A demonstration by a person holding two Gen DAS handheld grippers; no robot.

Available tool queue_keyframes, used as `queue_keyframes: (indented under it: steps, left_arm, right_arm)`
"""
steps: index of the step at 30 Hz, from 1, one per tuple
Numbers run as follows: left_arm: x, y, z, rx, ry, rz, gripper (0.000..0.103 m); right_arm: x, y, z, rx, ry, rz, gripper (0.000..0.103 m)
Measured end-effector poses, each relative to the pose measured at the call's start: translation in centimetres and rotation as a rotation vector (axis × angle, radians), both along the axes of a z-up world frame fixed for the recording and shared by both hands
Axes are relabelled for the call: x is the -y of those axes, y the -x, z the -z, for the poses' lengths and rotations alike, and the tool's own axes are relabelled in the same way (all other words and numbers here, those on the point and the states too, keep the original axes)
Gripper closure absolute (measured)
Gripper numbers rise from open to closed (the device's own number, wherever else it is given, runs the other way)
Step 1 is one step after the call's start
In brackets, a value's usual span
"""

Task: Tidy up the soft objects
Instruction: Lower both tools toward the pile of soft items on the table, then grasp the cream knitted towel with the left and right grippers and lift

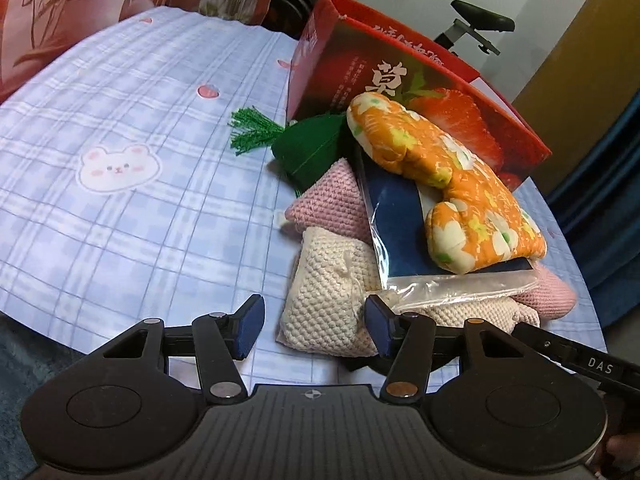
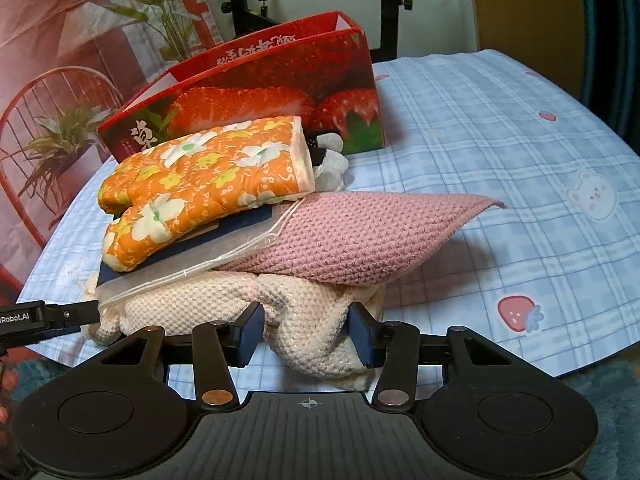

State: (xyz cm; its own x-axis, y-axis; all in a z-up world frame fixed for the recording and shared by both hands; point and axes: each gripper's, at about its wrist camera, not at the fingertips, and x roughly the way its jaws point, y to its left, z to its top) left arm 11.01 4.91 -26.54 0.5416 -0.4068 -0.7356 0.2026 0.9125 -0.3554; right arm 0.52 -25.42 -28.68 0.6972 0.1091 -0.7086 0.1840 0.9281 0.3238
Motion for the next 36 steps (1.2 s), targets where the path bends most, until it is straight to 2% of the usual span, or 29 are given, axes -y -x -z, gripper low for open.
queue_keyframes:
  steps: [10, 14, 18, 20, 24, 26, 29, 31, 36]
  left_arm:
    - [-0.2, 0.8, -0.5, -0.026, 0.08, 0.029, 0.046]
    - [0.2, 1.1, -0.7, -0.013, 0.054, 0.055, 0.045]
    - [0.6, 1.6, -1.0, 0.013, 0.034, 0.09, 0.034]
    - [1.1, 1.6, -1.0, 0.02, 0.012, 0.103, 0.034]
    - [2.0, 1.6, -0.5, 0.035, -0.076, 0.129, 0.036]
    - [2.3, 1.6, -0.5, 0.041, -0.096, 0.142, 0.036]
    - [2.1, 1.7, -0.6, 0.048, -0.098, 0.142, 0.036]
    - [1.9, 1.7, -0.5, 0.046, -0.101, 0.131, 0.042]
    - [1.7, 1.7, -0.6, 0.054, -0.077, 0.133, 0.049]
  right_arm:
    - [0.0, 0.0, 0.3, 0.002, -0.018, 0.002, 0.06]
    - [0.1, 0.0, 0.3, 0.002, -0.018, 0.002, 0.059]
    - [0.1, 0.0, 0.3, 0.002, -0.02, 0.002, 0.059]
    - [0.1, 0.0, 0.3, 0.003, -0.02, 0.0, 0.059]
    - [0.0, 0.0, 0.3, 0.003, -0.017, -0.003, 0.058]
    - [-0.1, 0.0, 0.3, 0.003, -0.017, -0.002, 0.058]
    - [-0.1, 0.0, 0.3, 0.004, -0.018, -0.002, 0.058]
    - [-0.1, 0.0, 0.4, 0.004, -0.02, -0.002, 0.058]
    - [-0.1, 0.0, 0.4, 0.006, -0.026, -0.002, 0.058]
